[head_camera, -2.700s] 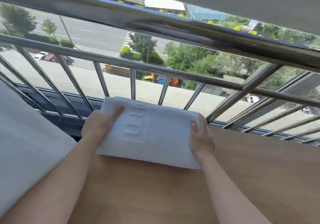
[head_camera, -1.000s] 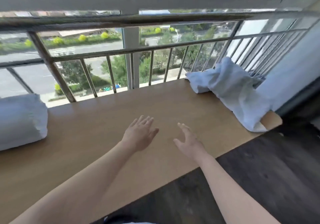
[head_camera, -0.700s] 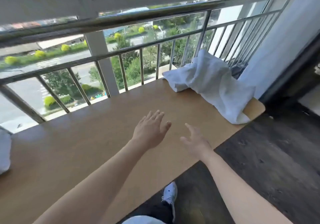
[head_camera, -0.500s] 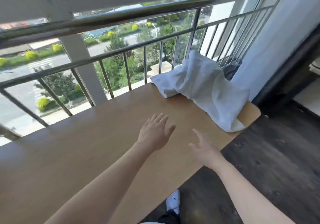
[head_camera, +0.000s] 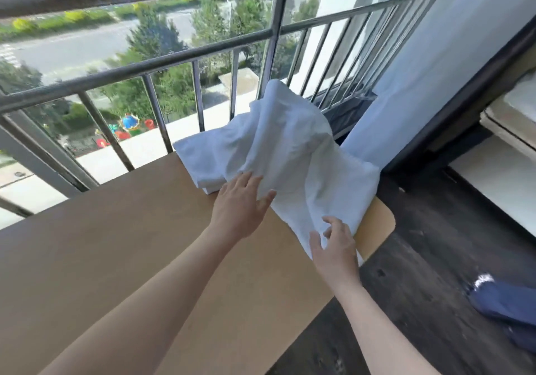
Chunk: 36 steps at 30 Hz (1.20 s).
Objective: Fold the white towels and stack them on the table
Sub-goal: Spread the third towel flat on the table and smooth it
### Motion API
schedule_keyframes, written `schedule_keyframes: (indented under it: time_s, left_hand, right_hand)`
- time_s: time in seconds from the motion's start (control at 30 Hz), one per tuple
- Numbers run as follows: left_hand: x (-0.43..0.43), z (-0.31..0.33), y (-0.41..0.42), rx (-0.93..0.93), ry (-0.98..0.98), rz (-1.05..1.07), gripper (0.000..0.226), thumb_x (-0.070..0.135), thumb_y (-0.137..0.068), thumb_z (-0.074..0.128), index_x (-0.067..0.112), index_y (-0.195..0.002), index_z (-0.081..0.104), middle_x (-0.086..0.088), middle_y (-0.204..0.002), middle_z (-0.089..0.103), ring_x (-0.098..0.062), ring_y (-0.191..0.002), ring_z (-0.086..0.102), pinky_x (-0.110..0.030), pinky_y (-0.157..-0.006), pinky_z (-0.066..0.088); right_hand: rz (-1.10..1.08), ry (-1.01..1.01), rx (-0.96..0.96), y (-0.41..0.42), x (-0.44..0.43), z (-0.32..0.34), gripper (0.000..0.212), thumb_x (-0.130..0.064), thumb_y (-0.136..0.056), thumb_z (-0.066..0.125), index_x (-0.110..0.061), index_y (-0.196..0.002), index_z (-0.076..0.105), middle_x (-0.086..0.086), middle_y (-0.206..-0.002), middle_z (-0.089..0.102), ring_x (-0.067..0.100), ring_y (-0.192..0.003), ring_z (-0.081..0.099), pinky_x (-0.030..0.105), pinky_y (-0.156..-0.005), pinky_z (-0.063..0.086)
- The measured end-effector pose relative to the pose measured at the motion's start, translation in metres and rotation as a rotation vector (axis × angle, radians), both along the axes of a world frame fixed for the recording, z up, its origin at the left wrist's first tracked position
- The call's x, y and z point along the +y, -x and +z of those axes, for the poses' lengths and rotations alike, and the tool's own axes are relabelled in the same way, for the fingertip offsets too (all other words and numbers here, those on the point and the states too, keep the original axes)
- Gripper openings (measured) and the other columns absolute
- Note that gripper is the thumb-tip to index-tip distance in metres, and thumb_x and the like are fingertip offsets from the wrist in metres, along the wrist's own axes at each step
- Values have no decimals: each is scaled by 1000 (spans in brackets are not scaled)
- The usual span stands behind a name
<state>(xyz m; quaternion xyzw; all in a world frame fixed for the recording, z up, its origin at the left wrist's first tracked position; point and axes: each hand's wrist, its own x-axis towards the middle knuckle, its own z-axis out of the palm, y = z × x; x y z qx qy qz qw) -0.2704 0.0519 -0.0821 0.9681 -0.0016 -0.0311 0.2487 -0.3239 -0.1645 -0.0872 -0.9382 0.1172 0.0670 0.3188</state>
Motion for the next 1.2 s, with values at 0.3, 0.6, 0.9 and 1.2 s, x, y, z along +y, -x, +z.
schedule_keyframes:
  time_s: [0.3,0.6,0.9,1.2]
  left_hand:
    - [-32,-15,-97,-13,-40,22,75,64,-95,45,11,-148,38,-7,-156,35,-24,-151,19,-38,-120,16]
    - [-75,-43,-129,44,-241,273,82,88,-75,41,23,-124,36,-5,-142,20,-31,-151,-3,-55,-116,18]
    - [-86,-42,-129,-158,-261,384,41,42,-88,70,3,-100,65,-23,-118,57,-46,-135,45,-61,-94,50]
    - [-97,-11,-120,-241,-195,464,30,35,-90,71,7,-99,65,-10,-115,62,-38,-125,55,-66,-104,35]
  right_hand:
    - [36,70,-17,-120,-12,-12,53,-40,-97,55,-11,-140,40,4,-133,46,24,-122,46,37,-97,45]
    - [20,-65,87,-202,-6,-42,103,-56,-88,65,-2,-156,10,23,-143,42,39,-130,41,42,-110,32]
    - [44,-99,-12,-209,-18,-65,57,-24,-100,55,-9,-150,33,15,-144,44,37,-126,43,42,-105,34]
    - [-133,-274,-139,-200,-30,-44,39,-10,-98,55,0,-134,45,17,-131,58,39,-120,54,51,-99,44]
